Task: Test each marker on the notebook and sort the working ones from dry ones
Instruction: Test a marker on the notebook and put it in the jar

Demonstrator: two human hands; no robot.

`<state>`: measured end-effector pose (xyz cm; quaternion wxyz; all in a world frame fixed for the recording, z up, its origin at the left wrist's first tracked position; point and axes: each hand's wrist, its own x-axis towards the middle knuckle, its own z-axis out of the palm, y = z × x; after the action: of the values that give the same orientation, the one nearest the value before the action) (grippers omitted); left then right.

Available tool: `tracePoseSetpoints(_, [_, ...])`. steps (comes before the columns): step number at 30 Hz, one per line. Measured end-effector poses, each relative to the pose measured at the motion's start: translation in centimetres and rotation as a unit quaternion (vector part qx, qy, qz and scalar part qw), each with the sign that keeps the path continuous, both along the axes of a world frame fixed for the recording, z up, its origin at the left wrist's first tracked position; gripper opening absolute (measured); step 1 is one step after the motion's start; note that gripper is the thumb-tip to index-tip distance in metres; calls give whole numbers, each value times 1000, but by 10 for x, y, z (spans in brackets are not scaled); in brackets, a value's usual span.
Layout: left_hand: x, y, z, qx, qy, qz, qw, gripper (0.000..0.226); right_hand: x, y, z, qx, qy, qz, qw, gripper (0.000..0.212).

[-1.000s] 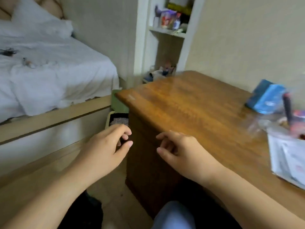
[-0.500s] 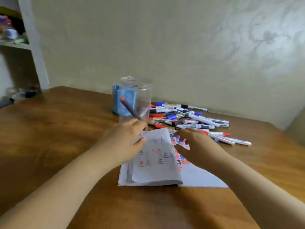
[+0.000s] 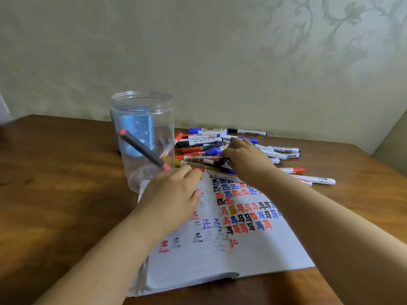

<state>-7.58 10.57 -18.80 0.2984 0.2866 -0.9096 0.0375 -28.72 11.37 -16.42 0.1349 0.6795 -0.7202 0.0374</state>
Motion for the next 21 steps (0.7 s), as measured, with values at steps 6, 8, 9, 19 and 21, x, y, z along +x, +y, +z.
tracePoseSetpoints(6, [3, 4, 2, -4, 16, -1, 1000, 16, 5, -6, -2, -45, 36, 40, 998, 27])
tracePoseSetpoints(8, [3, 7, 4, -4, 27, 6, 1000, 20, 12, 1, 4, -92, 42, 71, 992, 21])
tracePoseSetpoints(9, [3, 9, 6, -4, 36, 8, 999, 24, 18, 8, 7, -114, 43, 94, 988, 18])
tracePoseSetpoints(19, [-3, 27, 9, 33, 44, -17, 998, 38, 46, 92, -2, -106, -46, 124, 986, 18])
tracePoseSetpoints(21, [-6, 28, 5, 65, -1, -53, 996, 35, 45, 99, -8, -104, -55, 120, 986, 17])
